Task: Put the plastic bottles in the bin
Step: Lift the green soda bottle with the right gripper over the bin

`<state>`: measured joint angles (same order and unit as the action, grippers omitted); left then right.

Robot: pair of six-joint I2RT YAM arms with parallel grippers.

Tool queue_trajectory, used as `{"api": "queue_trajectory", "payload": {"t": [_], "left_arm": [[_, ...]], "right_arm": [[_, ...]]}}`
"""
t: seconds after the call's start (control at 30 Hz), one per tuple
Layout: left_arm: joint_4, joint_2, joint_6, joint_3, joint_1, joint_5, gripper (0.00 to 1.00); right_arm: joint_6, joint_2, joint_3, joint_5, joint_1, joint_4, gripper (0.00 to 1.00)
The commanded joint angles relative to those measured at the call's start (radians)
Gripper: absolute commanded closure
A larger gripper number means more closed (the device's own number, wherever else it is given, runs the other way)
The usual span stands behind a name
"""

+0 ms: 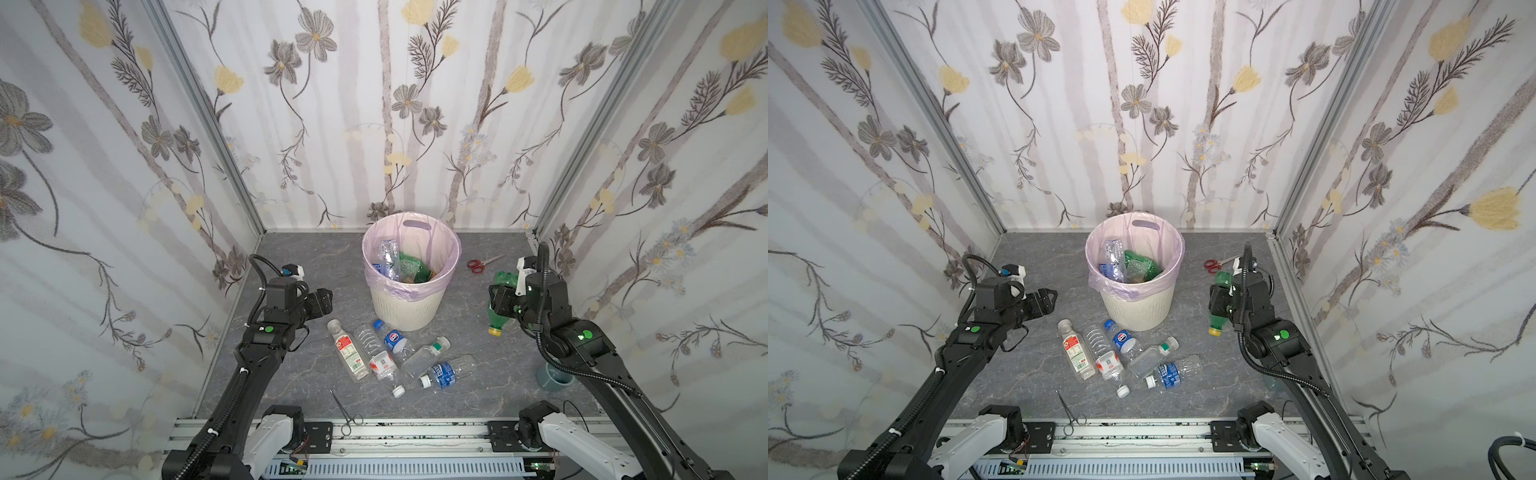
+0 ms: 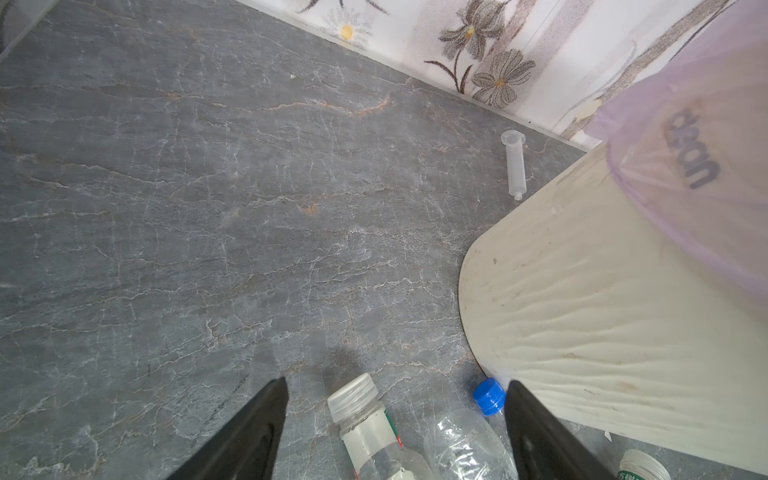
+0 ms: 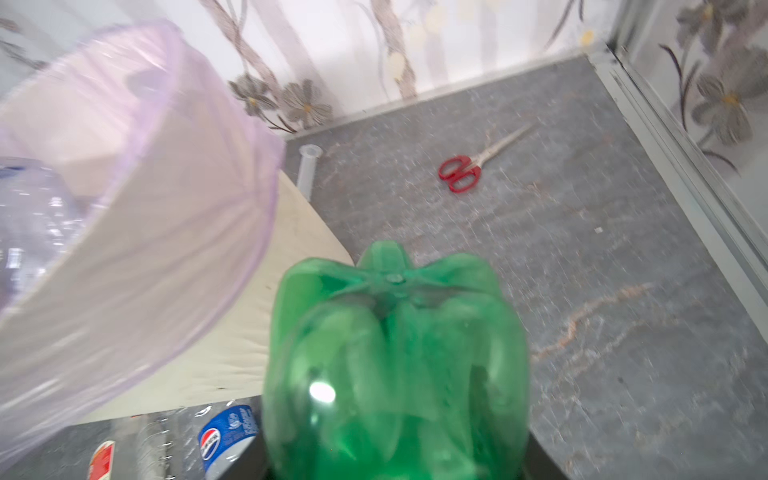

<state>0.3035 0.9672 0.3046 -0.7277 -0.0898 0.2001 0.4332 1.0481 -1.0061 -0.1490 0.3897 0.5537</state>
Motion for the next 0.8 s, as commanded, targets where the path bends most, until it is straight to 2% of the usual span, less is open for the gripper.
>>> {"api": "queue_trajectory", "payload": {"t": [0.0, 0.2, 0.47, 0.77], "left_arm": [[-0.043, -0.021, 0.016, 0.008, 0.002, -0.03, 0.16], [-0.048, -0.028, 0.025, 0.021, 0.002, -0.04, 0.16], [-0.049, -0.042, 0.027, 0.027, 0.004, -0.08, 0.16], [-0.049, -0.051, 0.03, 0.035, 0.004, -0.096, 0.16]], "right_arm": [[-0.1, 0.027, -0.063, 0.092, -0.002, -0.115, 0.5], [-0.144, 0.108, -0.196, 0.188, -0.001, -0.204, 0.52], [-0.143, 0.217, -0.33, 0.349, 0.008, -0.315, 0.54], [-0.146, 0.355, -0.452, 0.407, 0.046, -0.376, 0.54]]}}
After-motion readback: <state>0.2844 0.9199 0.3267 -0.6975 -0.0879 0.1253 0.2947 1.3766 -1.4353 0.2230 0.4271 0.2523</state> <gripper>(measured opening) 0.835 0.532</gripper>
